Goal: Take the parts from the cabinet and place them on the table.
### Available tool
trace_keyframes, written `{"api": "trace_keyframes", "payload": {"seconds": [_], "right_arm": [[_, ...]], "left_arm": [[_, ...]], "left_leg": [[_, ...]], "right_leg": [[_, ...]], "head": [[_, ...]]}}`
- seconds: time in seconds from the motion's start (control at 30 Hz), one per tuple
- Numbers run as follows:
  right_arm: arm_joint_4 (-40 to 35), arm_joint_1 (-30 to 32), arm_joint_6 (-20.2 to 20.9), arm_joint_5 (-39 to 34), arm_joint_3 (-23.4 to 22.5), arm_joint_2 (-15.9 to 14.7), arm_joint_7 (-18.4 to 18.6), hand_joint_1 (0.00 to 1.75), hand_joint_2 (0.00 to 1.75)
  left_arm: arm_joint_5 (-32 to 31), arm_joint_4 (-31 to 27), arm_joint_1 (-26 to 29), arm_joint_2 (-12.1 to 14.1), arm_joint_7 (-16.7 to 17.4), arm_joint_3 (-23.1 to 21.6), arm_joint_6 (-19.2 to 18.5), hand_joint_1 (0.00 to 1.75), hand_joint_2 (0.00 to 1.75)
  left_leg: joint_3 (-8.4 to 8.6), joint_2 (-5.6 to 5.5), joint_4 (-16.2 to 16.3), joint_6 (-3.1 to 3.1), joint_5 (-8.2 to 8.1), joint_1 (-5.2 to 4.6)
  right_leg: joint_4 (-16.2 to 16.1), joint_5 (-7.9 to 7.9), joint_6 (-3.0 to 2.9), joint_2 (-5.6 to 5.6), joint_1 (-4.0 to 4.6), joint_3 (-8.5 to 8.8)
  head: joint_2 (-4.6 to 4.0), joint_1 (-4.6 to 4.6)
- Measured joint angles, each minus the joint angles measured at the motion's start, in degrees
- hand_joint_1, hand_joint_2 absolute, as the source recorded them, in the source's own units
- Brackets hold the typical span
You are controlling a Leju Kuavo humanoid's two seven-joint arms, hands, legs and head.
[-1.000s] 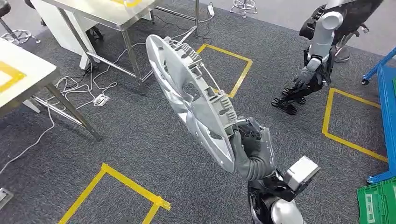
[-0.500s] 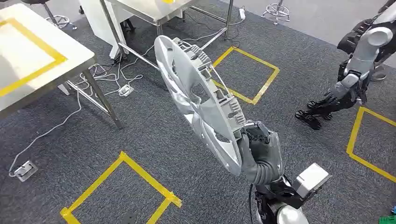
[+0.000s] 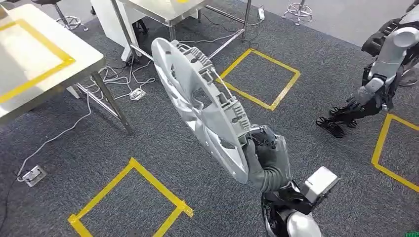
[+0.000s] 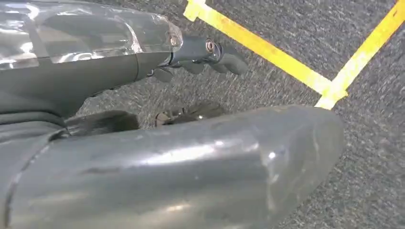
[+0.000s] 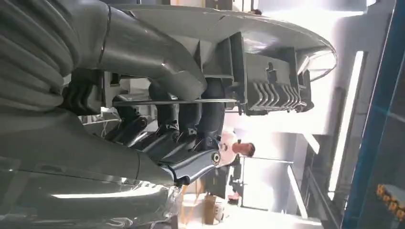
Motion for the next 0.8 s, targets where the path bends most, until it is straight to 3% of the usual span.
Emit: {"api": "trace_keyframes", "payload": {"seconds": [0.03, 0.1, 0.17, 0.2, 0.3, 0.33, 0.37, 0.4, 0.47, 0.5, 0.53, 0.63, 0.67, 0.7, 0.73, 0.8], "right_arm": [[0.0, -0.1, 0.0, 0.0, 0.0, 0.0, 0.0, 1.75, 1.75], [0.0, 0.0, 0.0, 0.0, 0.0, -0.1, 0.0, 1.75, 1.75], [0.0, 0.0, 0.0, 0.0, 0.0, -0.1, 0.0, 1.75, 1.75], [0.0, 0.0, 0.0, 0.0, 0.0, -0.1, 0.0, 1.75, 1.75], [0.0, -0.1, 0.0, 0.0, 0.0, -0.1, 0.0, 1.75, 1.75], [0.0, -0.1, 0.0, 0.0, 0.0, -0.1, 0.0, 1.75, 1.75], [0.0, -0.1, 0.0, 0.0, 0.0, -0.1, 0.0, 1.75, 1.75], [0.0, -0.1, 0.0, 0.0, 0.0, -0.1, 0.0, 1.75, 1.75], [0.0, -0.4, 0.0, 0.0, 0.0, -0.1, 0.0, 1.75, 1.75], [0.0, -0.5, 0.0, 0.0, 0.0, -0.1, 0.0, 1.75, 1.75], [0.0, -0.5, 0.0, 0.0, 0.0, -0.1, 0.0, 1.75, 1.75], [0.0, -0.6, 0.0, 0.0, 0.0, -0.1, -0.1, 1.75, 1.75], [0.0, -0.6, 0.0, 0.0, 0.0, -0.1, -0.1, 1.75, 1.75], [0.0, -0.7, 0.0, 0.0, 0.0, 0.0, -0.1, 1.75, 1.75], [0.0, -0.7, 0.0, 0.0, 0.0, 0.1, -0.2, 1.75, 1.75], [0.0, -0.6, 0.0, 0.0, 0.0, 0.1, -0.2, 1.75, 1.75]], "left_arm": [[0.0, 0.0, -0.1, 0.1, -0.1, 0.0, 0.0, 0.00, 0.00], [0.0, 0.0, 0.1, 0.1, 0.0, 0.0, 0.0, 0.00, 0.00], [0.0, 0.0, 0.0, 0.0, -0.1, 0.0, 0.0, 0.00, 0.00], [0.0, 0.0, -0.1, 0.1, -0.1, 0.0, 0.0, 0.00, 0.00], [-0.1, 0.0, -0.1, 0.0, -0.3, 0.0, 0.0, 0.00, 0.00], [-0.1, 0.0, 0.0, 0.1, -0.3, 0.0, 0.0, 0.00, 0.00], [-0.1, 0.0, 0.0, 0.1, -0.3, 0.0, 0.0, 0.00, 0.00], [-0.1, 0.0, 0.0, 0.1, -0.3, 0.0, 0.0, 0.00, 0.00], [-0.1, 0.0, 0.0, 0.0, -0.4, 0.0, 0.0, 0.00, 0.00], [-0.1, 0.0, 0.0, -0.1, -0.4, 0.0, 0.0, 0.00, 0.00], [-0.1, 0.0, -0.1, -0.1, -0.4, 0.0, 0.0, 0.00, 0.00], [-0.1, 0.0, 0.0, -0.3, -0.5, 0.0, 0.0, 0.00, 0.00], [-0.1, 0.0, 0.0, -0.2, -0.5, 0.0, 0.0, 0.00, 0.00], [-0.1, 0.0, 0.0, -0.2, -0.5, 0.0, 0.0, 0.00, 0.00], [-0.1, 0.0, 0.0, -0.2, -0.5, 0.0, 0.0, 0.00, 0.00], [0.0, 0.0, 0.0, -0.1, -0.5, 0.0, 0.0, 0.00, 0.00]], "left_leg": [[-0.06, -0.45, -0.5, 1.26, 0.38, 0.09], [-0.31, -1.29, -0.3, 2.15, 0.42, -0.27], [-0.31, -2.19, -0.6, 2.97, 0.85, 0.00], [-0.38, -2.59, -0.6, 3.33, 0.92, 0.02], [-0.64, -3.97, -0.6, 3.80, 1.12, -0.15], [-0.72, -4.37, -0.6, 3.92, 1.20, -0.24], [-0.72, -4.87, -0.6, 3.95, 1.22, -0.31], [-0.70, -5.31, -0.6, 3.98, 1.25, -0.44], [-0.49, -6.04, -0.6, 3.98, 1.28, -0.63], [-0.54, -6.14, -0.6, 3.93, 1.32, -0.50], [-0.88, -6.51, -0.5, 3.59, 1.52, -0.57], [-1.29, -6.86, -0.9, 2.55, 2.15, -0.17], [-1.34, -6.70, -0.9, 2.32, 1.87, -0.40], [-1.90, -4.56, 0.0, 1.99, 0.79, -0.56], [-3.09, -3.93, 2.6, 1.73, -1.25, -0.34], [-6.75, -3.93, 11.1, 1.29, -5.36, 0.02]], "right_leg": [[0.6, -0.21, 0.28, -0.18, 0.09, -0.24], [0.4, -0.08, 0.49, -0.94, -0.03, -0.11], [0.9, -0.96, 1.09, -1.06, -0.23, -0.17], [2.7, -2.58, 1.36, 0.23, -0.40, -0.74], [15.7, -8.98, 1.71, 1.55, -0.57, -6.18], [18.1, -9.37, 1.64, 1.65, -0.56, -7.34], [17.8, -8.37, 1.40, 1.73, -0.56, -7.23], [15.0, -6.10, 0.99, 1.90, -0.52, -6.01], [4.7, -0.41, -0.29, 2.87, -0.29, -1.49], [1.9, -0.40, -0.99, 4.16, -0.11, -0.06], [1.0, -0.06, -0.99, 4.10, 0.00, 0.05], [0.2, -0.20, -1.08, 3.69, 0.36, 0.13], [-1.2, 0.65, -1.05, 3.02, -0.32, 0.57], [-1.9, 1.04, -1.01, 2.66, -0.25, 0.82], [-2.1, 1.25, -1.31, 2.39, -0.22, 0.81], [-2.0, 1.23, -1.29, 1.61, -0.20, 0.74]], "head": [[0.00, -0.27], [0.00, 0.78], [0.00, 0.67], [0.00, 1.09], [0.00, 2.18], [0.00, 2.38], [0.00, 2.64], [0.00, 2.99], [0.00, 3.53], [0.00, 3.47], [0.00, 3.18], [0.00, 3.84], [0.00, 3.77], [0.00, 3.58], [0.00, 2.92], [0.00, 2.18]]}}
